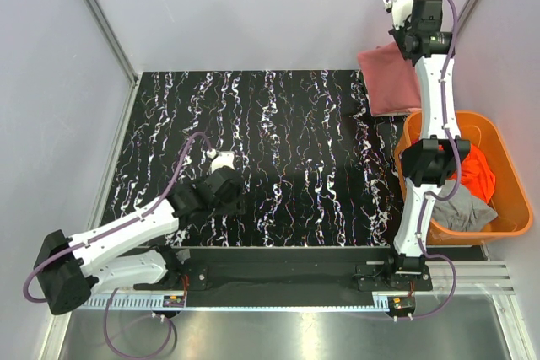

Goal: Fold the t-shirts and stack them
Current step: Neatly place the folded tshirt to the corner

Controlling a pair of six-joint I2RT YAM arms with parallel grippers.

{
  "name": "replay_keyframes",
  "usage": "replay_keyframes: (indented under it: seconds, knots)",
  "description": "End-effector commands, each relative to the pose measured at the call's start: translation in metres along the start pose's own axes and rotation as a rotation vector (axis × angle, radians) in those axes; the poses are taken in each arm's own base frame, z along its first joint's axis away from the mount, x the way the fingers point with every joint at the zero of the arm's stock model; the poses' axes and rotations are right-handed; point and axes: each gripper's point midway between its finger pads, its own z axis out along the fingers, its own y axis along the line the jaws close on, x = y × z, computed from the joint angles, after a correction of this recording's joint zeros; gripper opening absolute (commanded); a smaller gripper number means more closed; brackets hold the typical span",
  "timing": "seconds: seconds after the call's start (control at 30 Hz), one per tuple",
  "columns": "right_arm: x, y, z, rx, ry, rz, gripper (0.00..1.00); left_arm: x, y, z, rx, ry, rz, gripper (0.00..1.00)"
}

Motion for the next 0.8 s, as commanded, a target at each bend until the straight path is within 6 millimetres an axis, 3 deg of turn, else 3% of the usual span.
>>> replay_keyframes:
  seconds: [0.0,0.33,0.77]
  knots:
    - [-0.021,-0.02,0.0,0.056,-0.09,0.038,0.0,-0.011,-0.012,-0.001,0.04,-0.026,-0.008,0.57]
    - [-0.01,-0.028,0.022,0.072,-0.078,0.081,0.0,-0.015,-0.016,0.001,0.04,-0.018,0.016,0.57]
    - [-0.014,-0.041,0.043,0.123,-0.123,0.104,0.0,-0.018,-0.018,0.007,0.035,0.004,0.048,0.57]
